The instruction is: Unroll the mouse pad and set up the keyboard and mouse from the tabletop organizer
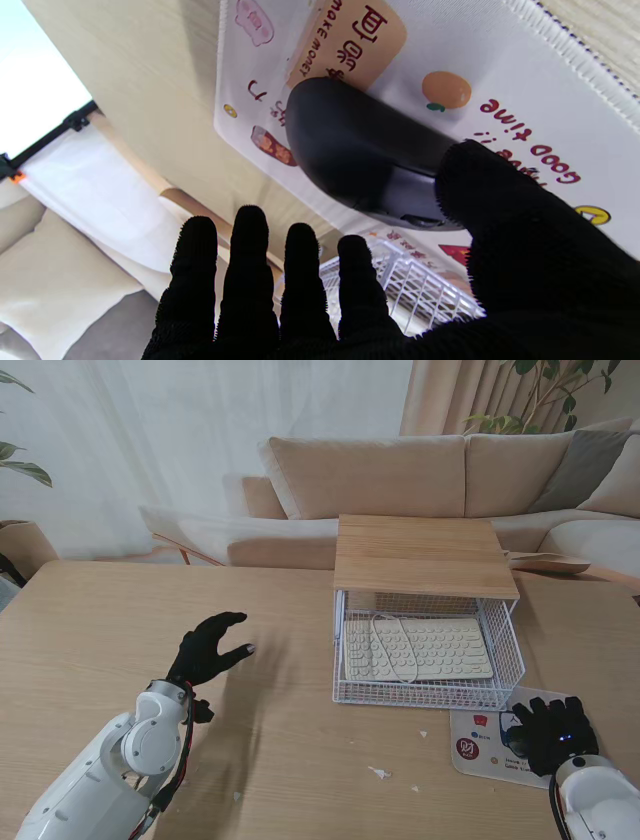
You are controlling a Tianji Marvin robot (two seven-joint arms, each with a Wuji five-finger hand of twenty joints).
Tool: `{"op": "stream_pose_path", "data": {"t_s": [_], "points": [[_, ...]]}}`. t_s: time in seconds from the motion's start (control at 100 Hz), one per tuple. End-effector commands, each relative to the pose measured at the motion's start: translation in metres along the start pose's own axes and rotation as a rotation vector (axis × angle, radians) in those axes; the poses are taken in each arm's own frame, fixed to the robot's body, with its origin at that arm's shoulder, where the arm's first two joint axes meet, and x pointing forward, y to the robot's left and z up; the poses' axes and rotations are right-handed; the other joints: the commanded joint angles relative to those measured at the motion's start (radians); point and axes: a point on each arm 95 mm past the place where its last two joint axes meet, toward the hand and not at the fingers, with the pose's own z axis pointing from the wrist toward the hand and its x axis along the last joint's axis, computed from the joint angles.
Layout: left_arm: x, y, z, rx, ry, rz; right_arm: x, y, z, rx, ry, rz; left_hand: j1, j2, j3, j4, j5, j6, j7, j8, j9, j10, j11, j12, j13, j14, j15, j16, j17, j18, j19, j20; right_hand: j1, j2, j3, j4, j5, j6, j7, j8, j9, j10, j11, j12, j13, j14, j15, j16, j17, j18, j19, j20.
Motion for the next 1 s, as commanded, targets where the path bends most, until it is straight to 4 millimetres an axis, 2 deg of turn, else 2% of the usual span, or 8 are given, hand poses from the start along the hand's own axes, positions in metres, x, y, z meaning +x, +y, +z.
{"op": "stream_pose_path", "data": {"t_s": [0.0, 0.04, 0.15, 0.32, 0.52, 0.83, 0.9, 0.99], "points": [[0.002, 0.002, 0.0, -0.012, 0.003, -0.001, 0.003, 0.007, -0.008, -0.006, 0.009, 0.0, 0.022, 0.011, -0.007, 0.045, 0.012, -0.001, -0.02, -0.006, -0.024, 0.018, -0.021, -0.014, -0.035, -0.009, -0.014, 0.016, -0.008, 0.011, -0.023, -0.016, -0.016, 0.03, -0.019, 0.065, -0.031, 0.013, -0.029, 0.018, -0.029, 0.028, -0.042, -0.016, -0.04, 0.02, -0.029, -0.026, -0.03, 0.02, -0.037, -0.02], [0.002, 0.002, 0.0, -0.012, 0.003, -0.001, 0.002, 0.011, -0.012, -0.025, 0.01, 0.008, 0.023, 0.011, -0.006, 0.045, 0.011, -0.001, -0.02, -0.006, -0.024, 0.018, -0.02, -0.013, -0.034, -0.009, -0.014, 0.016, -0.008, 0.011, -0.023, -0.016, -0.015, 0.038, -0.031, 0.067, -0.029, 0.012, -0.039, 0.022, -0.029, 0.025, -0.101, -0.042, -0.048, 0.021, -0.042, -0.033, -0.036, 0.02, -0.053, -0.027], [0.002, 0.0, -0.001, -0.011, 0.005, 0.002, -0.002, 0.024, -0.024, -0.097, 0.015, 0.022, 0.024, 0.01, -0.005, 0.045, 0.01, -0.008, -0.02, -0.005, -0.024, 0.018, -0.021, -0.013, -0.035, -0.005, -0.015, 0.016, -0.008, 0.011, -0.023, -0.016, -0.02, 0.085, -0.088, 0.076, -0.015, 0.012, -0.065, 0.031, -0.025, 0.026, -0.119, -0.043, -0.056, 0.026, -0.054, -0.041, -0.047, 0.025, -0.085, -0.035], [0.004, -0.002, -0.002, -0.007, 0.006, 0.002, -0.012, 0.057, -0.043, -0.248, 0.039, 0.035, 0.023, 0.012, -0.005, 0.045, 0.012, -0.011, -0.018, -0.004, -0.026, 0.02, -0.024, -0.015, -0.036, -0.008, -0.017, 0.016, -0.008, 0.011, -0.023, -0.016, 0.003, 0.134, -0.161, 0.091, 0.03, 0.025, -0.072, 0.042, -0.011, 0.037, -0.029, -0.001, -0.043, 0.036, -0.053, -0.042, -0.045, 0.027, -0.092, -0.028], [0.004, -0.003, -0.003, -0.002, 0.008, 0.002, -0.013, 0.109, -0.052, -0.411, 0.138, 0.066, 0.024, 0.01, -0.005, 0.045, 0.013, -0.008, -0.018, -0.004, -0.025, 0.021, -0.026, -0.016, -0.035, -0.006, -0.017, 0.017, -0.008, 0.011, -0.023, -0.016, 0.052, 0.209, -0.244, 0.104, 0.077, 0.046, -0.054, 0.04, 0.022, 0.049, -0.023, 0.0, -0.008, 0.044, -0.046, -0.038, -0.018, 0.036, -0.103, -0.027], [0.001, -0.007, -0.003, 0.014, 0.0, -0.006, 0.018, 0.179, -0.01, -0.453, 0.369, 0.192, 0.024, 0.01, -0.005, 0.045, 0.012, -0.008, -0.018, -0.005, -0.025, 0.02, -0.025, -0.016, -0.035, -0.007, -0.017, 0.017, -0.008, 0.011, -0.023, -0.016, 0.086, 0.328, -0.384, 0.114, 0.103, 0.082, -0.078, -0.029, 0.063, 0.058, -0.127, -0.036, -0.006, 0.021, -0.183, -0.104, 0.0, 0.032, -0.287, -0.192], [0.0, -0.008, -0.003, 0.016, -0.004, -0.009, 0.026, 0.189, 0.004, -0.423, 0.407, 0.227, 0.024, 0.01, -0.005, 0.045, 0.012, -0.009, -0.018, -0.005, -0.025, 0.021, -0.026, -0.016, -0.036, -0.007, -0.018, 0.017, -0.008, 0.011, -0.023, -0.016, 0.212, 0.45, -0.551, 0.125, 0.104, 0.081, -0.073, -0.061, 0.066, 0.059, -0.143, -0.036, -0.012, 0.01, -0.203, -0.113, -0.006, 0.017, -0.309, -0.221], [-0.001, -0.009, -0.003, 0.019, -0.007, -0.009, 0.033, 0.2, 0.021, -0.375, 0.451, 0.305, 0.024, 0.011, -0.005, 0.045, 0.011, -0.008, -0.018, -0.005, -0.025, 0.021, -0.026, -0.017, -0.036, -0.007, -0.018, 0.017, -0.008, 0.011, -0.023, -0.016, 0.238, 0.508, -0.573, 0.126, 0.102, 0.083, -0.071, -0.065, 0.056, 0.057, -0.152, -0.039, -0.03, 0.002, -0.214, -0.118, -0.024, 0.004, -0.324, -0.228]]}}
